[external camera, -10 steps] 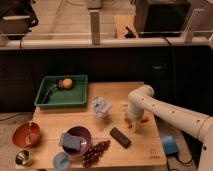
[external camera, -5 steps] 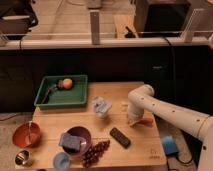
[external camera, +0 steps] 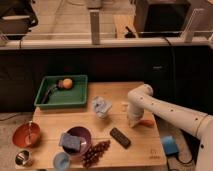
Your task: Place pepper in table surface
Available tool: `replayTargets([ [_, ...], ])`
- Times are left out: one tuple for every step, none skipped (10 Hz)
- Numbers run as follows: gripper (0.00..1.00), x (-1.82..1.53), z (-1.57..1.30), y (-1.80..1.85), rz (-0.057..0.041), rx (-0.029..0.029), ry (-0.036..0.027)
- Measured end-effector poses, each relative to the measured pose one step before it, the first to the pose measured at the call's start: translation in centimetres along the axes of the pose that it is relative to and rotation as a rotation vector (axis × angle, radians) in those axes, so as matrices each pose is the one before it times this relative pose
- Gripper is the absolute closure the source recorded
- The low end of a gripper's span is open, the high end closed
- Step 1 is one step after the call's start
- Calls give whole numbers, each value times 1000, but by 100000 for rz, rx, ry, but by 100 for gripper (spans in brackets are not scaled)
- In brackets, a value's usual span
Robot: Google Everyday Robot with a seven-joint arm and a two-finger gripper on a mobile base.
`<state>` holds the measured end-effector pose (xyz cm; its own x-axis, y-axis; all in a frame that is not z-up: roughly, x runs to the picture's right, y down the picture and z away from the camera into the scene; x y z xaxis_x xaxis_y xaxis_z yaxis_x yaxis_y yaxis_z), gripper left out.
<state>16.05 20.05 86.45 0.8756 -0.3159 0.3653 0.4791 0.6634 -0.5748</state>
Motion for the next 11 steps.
replayTargets([
  [100,348,-562,7,-509,804,1654],
  [100,175,-1189,-264,-91,2108,1022],
  [100,253,-1579,-233,258,2287,639],
  [100,213,-1480,-129,102,2344,-457],
  [100,410,-1536,-95,619,2773,-394],
  [100,400,-1914,-233,660,4094,-722],
  [100,10,-1217,-355,269,3225,-1273],
  [100,230,-1586,-247,1095,3974,-2777],
  [100,172,-1441,-103,920,3035,-1661],
  [100,-197,-1824,-522,694,4035,-2113],
  [100,-71,-1667,-353,924,3046,-1435],
])
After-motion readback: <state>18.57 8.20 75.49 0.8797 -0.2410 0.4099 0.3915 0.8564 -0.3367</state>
